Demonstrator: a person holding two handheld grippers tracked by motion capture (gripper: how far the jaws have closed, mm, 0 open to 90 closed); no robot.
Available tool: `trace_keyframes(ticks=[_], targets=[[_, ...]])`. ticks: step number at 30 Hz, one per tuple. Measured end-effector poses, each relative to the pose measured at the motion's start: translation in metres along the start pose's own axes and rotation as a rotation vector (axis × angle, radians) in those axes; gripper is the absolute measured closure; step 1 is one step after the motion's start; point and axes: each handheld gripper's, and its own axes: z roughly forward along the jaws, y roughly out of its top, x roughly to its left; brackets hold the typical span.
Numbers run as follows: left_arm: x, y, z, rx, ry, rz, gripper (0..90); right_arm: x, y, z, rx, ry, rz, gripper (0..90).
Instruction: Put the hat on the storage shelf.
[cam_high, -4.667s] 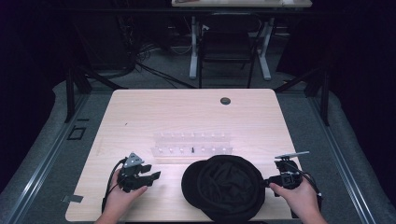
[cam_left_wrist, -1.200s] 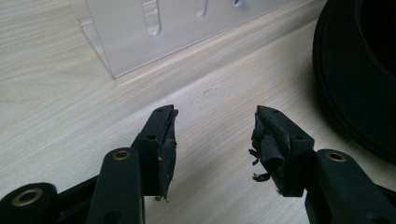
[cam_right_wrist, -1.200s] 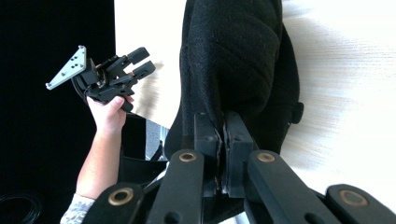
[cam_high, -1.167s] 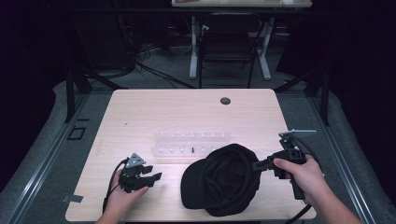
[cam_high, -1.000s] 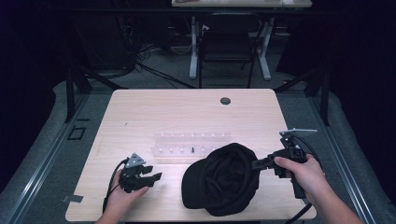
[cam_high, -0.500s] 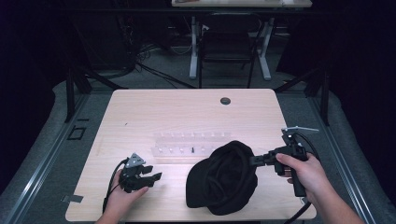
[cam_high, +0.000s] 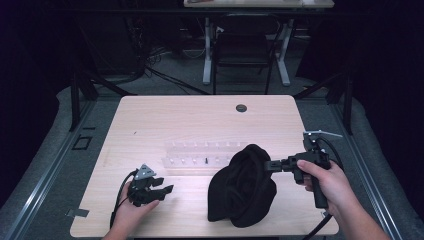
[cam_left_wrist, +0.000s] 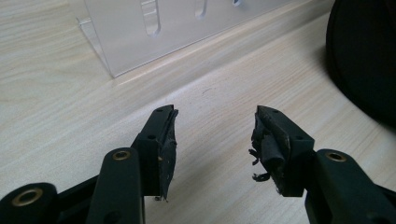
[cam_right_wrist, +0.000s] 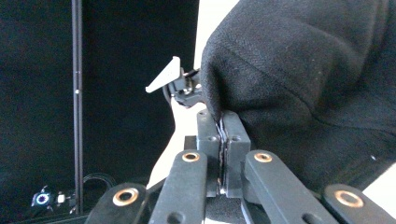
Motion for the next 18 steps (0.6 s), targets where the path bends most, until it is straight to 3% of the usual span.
trace_keyframes(ticks=[1,4,18], targets=[[0.0,0.0,0.0,0.0,0.001,-0.002,48.8,0.001,0.002,-0.002,0.028,-0.001,-0.03,88.8],[0.0,0.0,0.0,-0.003,0.001,-0.005,48.8,0.008,0.003,-0.004,0.019,0.012,-0.043,88.9],[0.001,0.0,0.0,-0.003,0.003,-0.002,48.8,0.027,0.008,-0.026,-0.027,0.004,-0.058,88.8]])
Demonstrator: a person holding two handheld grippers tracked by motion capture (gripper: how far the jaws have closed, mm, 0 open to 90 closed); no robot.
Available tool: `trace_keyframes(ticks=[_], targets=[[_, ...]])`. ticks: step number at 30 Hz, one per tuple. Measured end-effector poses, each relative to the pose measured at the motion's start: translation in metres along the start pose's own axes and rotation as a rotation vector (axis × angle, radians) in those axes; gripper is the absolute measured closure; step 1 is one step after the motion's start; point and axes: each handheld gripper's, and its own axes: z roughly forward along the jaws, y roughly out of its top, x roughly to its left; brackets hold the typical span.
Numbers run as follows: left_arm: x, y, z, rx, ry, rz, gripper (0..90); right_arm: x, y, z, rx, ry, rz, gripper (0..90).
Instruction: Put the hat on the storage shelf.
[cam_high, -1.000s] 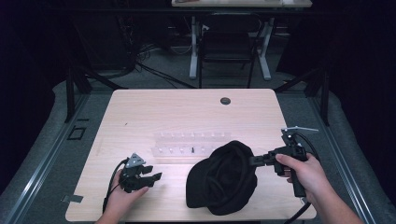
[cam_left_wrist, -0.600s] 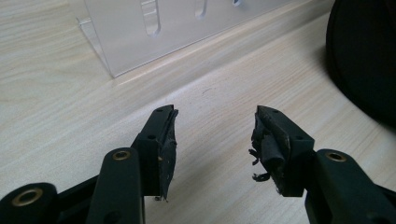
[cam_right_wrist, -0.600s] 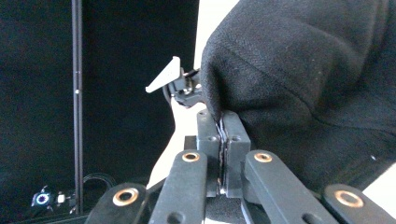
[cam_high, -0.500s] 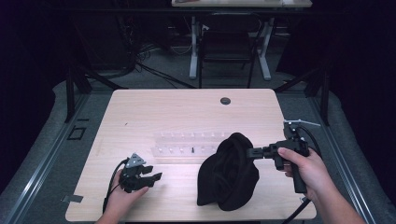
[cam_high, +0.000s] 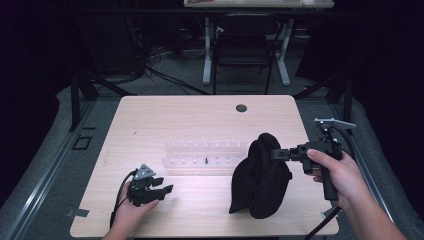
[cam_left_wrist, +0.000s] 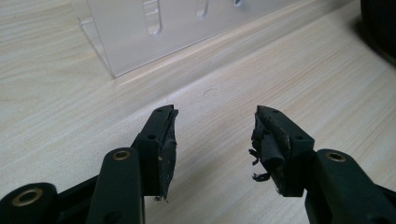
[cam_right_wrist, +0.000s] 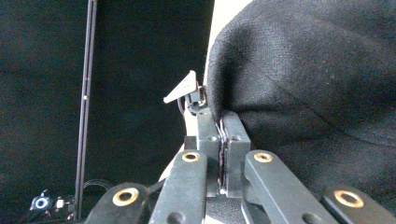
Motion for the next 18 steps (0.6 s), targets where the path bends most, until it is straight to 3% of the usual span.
trace_keyframes(ticks=[8,18], targets=[[0.0,0.0,0.0,0.0,0.001,0.001,48.8,0.009,0.004,-0.012,-0.036,0.019,-0.015,88.8],[0.0,0.0,0.0,-0.001,-0.002,0.0,48.8,0.019,0.011,-0.013,-0.052,0.026,-0.03,88.8]])
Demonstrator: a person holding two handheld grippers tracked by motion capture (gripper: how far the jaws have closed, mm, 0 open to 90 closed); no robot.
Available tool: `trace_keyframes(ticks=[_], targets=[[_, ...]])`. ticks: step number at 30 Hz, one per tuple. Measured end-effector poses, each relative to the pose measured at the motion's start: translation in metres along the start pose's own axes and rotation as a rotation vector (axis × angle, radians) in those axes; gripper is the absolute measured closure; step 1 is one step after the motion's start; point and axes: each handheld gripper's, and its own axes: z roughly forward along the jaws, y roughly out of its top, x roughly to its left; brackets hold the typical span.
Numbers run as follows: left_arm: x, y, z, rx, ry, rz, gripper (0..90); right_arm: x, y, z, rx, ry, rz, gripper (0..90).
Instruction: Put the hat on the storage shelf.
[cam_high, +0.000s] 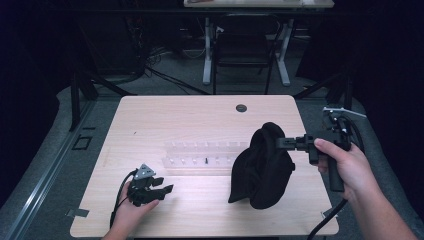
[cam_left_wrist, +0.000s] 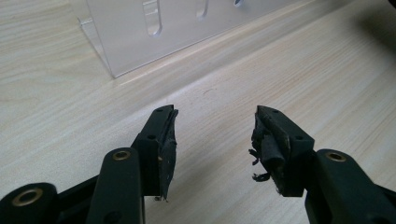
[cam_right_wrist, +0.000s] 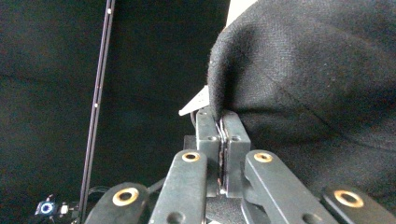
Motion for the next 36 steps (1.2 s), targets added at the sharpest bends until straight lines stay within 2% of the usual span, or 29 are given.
trace_keyframes(ticks=[20,31,32,33,36], targets=[[0.0,0.0,0.0,0.002,-0.001,0.0,48.8,0.03,0.019,-0.005,-0.032,-0.004,-0.07,88.8],[0.001,0.0,-0.001,-0.002,-0.004,-0.003,48.9,0.039,0.037,0.006,-0.041,-0.001,-0.081,88.8],[0.001,0.001,-0.001,-0.003,-0.002,0.0,48.9,0.04,0.038,0.008,-0.043,0.002,-0.079,88.8],[0.0,0.0,0.0,-0.014,0.019,-0.001,48.8,0.04,0.039,0.009,-0.043,0.007,-0.08,88.8],[0.0,0.0,0.0,-0.014,0.018,-0.002,48.8,0.043,0.044,0.014,-0.04,0.013,-0.084,88.8]])
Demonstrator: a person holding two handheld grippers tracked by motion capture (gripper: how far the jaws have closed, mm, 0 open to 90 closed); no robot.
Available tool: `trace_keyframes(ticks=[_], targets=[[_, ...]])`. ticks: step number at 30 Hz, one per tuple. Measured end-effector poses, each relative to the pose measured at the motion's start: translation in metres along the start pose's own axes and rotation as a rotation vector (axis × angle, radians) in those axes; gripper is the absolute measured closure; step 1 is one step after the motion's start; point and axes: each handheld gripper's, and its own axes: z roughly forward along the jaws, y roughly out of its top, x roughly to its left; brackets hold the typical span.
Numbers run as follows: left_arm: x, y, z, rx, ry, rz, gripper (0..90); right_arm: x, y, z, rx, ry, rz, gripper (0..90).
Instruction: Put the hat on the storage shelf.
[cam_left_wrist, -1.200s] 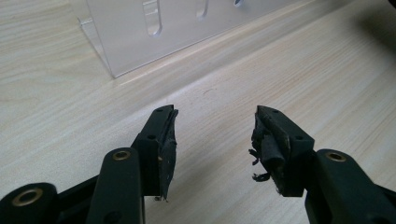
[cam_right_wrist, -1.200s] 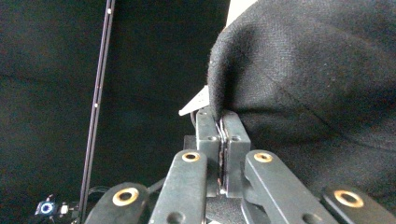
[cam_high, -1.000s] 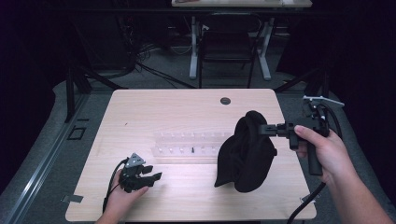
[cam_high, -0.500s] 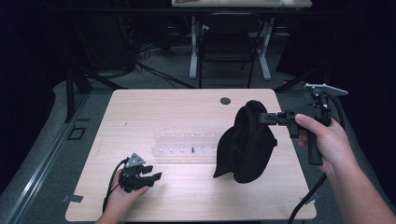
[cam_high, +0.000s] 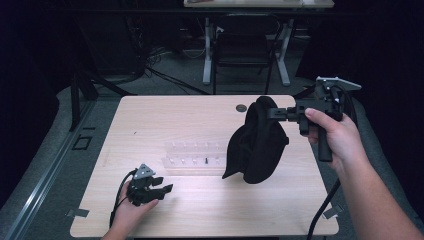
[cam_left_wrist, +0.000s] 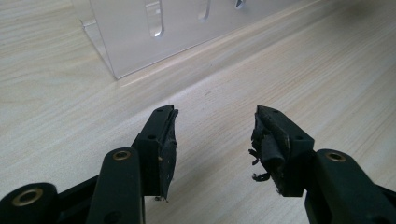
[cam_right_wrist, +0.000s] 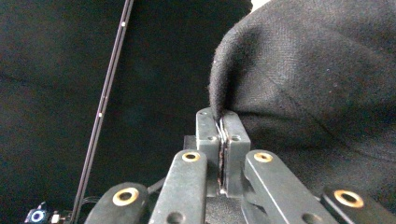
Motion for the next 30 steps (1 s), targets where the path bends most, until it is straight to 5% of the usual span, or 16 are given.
trace_keyframes(ticks=[15,30], targets=[[0.0,0.0,0.001,0.017,-0.024,0.004,49.4,0.008,0.022,0.026,0.01,-0.003,-0.019,88.8],[0.0,0.001,0.001,0.012,-0.038,-0.002,50.7,0.006,0.04,0.049,0.003,-0.059,-0.037,88.9]])
